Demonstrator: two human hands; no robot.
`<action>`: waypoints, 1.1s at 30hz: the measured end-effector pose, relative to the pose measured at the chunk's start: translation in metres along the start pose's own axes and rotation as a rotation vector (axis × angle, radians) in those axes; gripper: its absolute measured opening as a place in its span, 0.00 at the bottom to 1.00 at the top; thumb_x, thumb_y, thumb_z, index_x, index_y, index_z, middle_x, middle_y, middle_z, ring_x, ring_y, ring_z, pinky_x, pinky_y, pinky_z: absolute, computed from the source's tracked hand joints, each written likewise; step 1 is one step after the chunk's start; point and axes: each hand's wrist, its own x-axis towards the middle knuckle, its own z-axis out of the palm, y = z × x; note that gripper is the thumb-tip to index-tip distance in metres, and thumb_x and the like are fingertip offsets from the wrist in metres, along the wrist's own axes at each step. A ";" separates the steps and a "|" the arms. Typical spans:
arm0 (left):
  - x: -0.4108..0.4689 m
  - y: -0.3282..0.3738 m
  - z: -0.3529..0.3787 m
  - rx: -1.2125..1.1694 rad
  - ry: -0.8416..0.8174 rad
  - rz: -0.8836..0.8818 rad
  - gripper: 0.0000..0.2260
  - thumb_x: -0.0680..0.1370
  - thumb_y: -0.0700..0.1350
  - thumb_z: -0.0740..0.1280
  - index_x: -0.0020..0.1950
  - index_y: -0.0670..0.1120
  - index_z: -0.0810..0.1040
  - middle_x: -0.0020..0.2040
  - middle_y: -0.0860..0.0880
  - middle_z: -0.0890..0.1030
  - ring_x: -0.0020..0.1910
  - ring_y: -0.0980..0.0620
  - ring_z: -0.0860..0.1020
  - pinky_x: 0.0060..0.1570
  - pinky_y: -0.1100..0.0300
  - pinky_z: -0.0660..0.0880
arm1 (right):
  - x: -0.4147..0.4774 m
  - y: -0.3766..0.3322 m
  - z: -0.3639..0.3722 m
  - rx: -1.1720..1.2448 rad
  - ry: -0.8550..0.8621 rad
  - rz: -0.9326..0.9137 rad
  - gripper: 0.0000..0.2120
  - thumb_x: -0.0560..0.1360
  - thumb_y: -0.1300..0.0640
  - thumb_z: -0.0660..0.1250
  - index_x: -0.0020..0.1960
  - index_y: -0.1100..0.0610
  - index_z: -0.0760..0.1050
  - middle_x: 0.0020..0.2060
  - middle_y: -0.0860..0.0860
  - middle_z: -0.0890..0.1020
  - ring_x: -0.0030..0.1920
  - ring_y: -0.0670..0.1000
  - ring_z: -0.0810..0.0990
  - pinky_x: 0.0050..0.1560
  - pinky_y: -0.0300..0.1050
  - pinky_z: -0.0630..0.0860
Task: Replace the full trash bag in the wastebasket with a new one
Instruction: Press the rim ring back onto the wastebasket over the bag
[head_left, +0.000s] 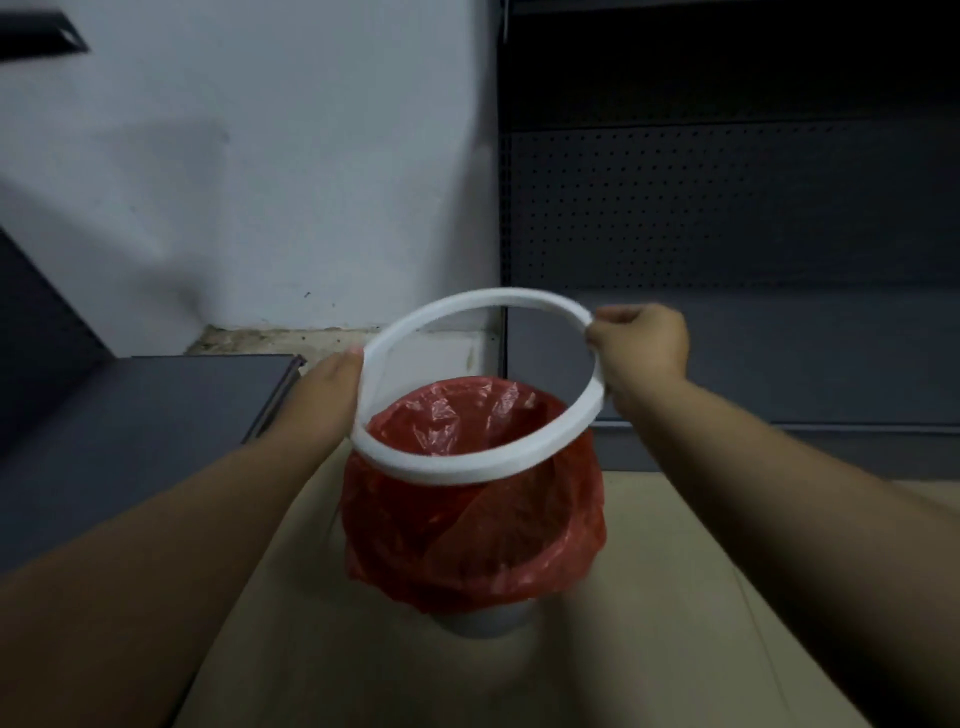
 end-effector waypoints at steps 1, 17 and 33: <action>-0.001 -0.005 0.002 -0.080 -0.016 -0.081 0.17 0.82 0.52 0.49 0.52 0.47 0.75 0.50 0.47 0.75 0.44 0.49 0.74 0.45 0.59 0.66 | -0.006 0.011 0.004 -0.013 -0.020 0.030 0.12 0.73 0.63 0.69 0.56 0.60 0.80 0.49 0.57 0.84 0.42 0.57 0.82 0.39 0.47 0.79; -0.010 -0.054 0.014 0.225 -0.275 0.093 0.17 0.81 0.53 0.55 0.59 0.45 0.76 0.57 0.44 0.80 0.57 0.43 0.78 0.61 0.48 0.73 | -0.021 0.069 0.002 -0.697 -0.309 -0.281 0.17 0.77 0.51 0.63 0.60 0.60 0.78 0.56 0.59 0.82 0.56 0.58 0.80 0.56 0.50 0.77; 0.001 -0.074 -0.006 0.681 -0.713 0.306 0.68 0.48 0.79 0.60 0.75 0.49 0.30 0.76 0.54 0.31 0.76 0.56 0.43 0.74 0.57 0.51 | -0.003 0.054 -0.011 -1.116 -1.095 -0.355 0.64 0.63 0.36 0.73 0.74 0.57 0.27 0.75 0.51 0.31 0.76 0.50 0.34 0.76 0.48 0.42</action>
